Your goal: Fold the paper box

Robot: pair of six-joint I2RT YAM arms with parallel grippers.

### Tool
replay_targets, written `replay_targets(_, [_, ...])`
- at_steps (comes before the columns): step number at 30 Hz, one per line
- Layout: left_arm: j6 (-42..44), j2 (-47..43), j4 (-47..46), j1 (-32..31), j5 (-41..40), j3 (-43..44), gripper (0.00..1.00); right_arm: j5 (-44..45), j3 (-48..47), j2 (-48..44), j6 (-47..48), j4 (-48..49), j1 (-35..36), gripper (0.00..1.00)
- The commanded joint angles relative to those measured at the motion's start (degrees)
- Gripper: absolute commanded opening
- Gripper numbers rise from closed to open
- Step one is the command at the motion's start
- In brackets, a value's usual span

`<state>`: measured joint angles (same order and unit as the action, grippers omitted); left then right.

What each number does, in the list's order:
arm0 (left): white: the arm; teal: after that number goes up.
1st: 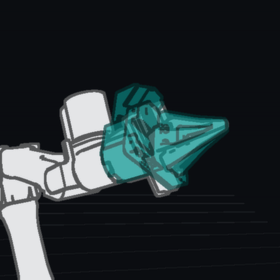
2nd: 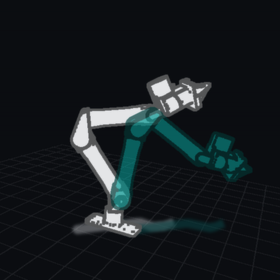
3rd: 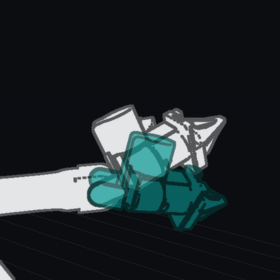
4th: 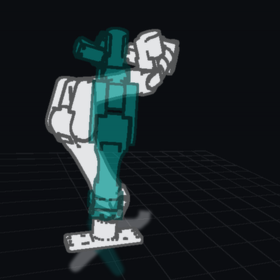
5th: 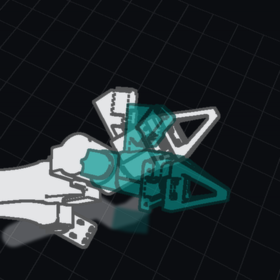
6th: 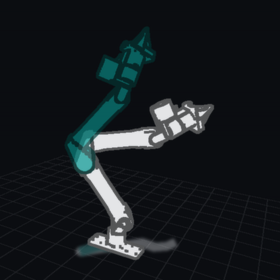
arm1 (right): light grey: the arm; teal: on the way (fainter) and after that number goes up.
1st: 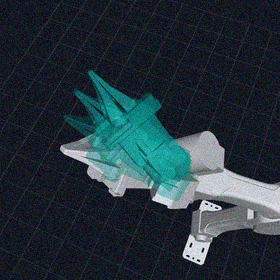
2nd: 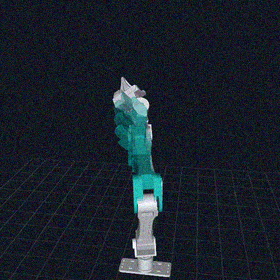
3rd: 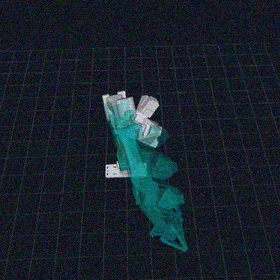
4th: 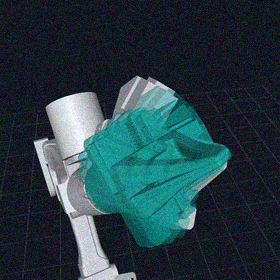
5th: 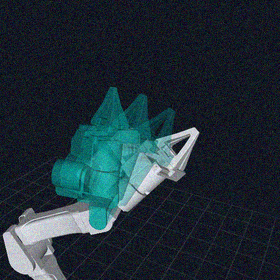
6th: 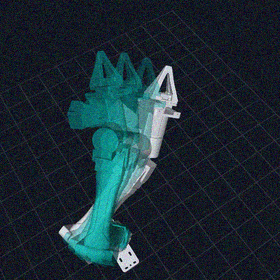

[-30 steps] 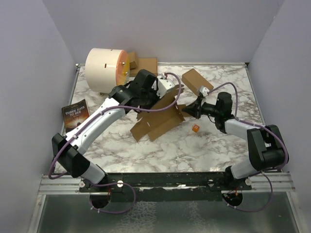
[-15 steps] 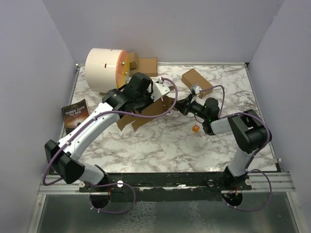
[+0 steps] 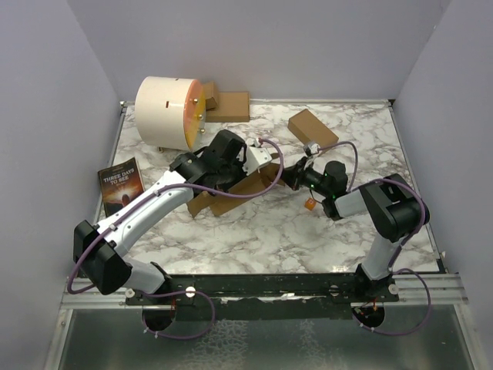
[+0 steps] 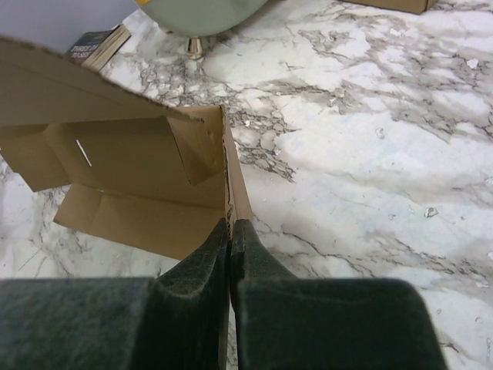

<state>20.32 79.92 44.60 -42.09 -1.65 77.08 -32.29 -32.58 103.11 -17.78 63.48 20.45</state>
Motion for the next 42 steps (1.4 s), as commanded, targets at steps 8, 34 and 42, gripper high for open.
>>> replay_targets(8, [-7.68,-5.01,-6.08,-1.32,11.01,-7.12,0.00,-4.08,3.79,-0.87,0.87,-2.95,0.21,0.01])
replay_targets(34, [-12.95,-2.03,-2.16,-0.06,9.13,-3.74,0.00,-8.69,2.85,-6.04,7.16,-12.47,0.14,0.05])
replay_targets(42, [-16.50,1.70,1.08,2.90,12.20,-0.28,0.00,-9.39,2.40,-5.40,8.61,-13.52,0.19,0.01])
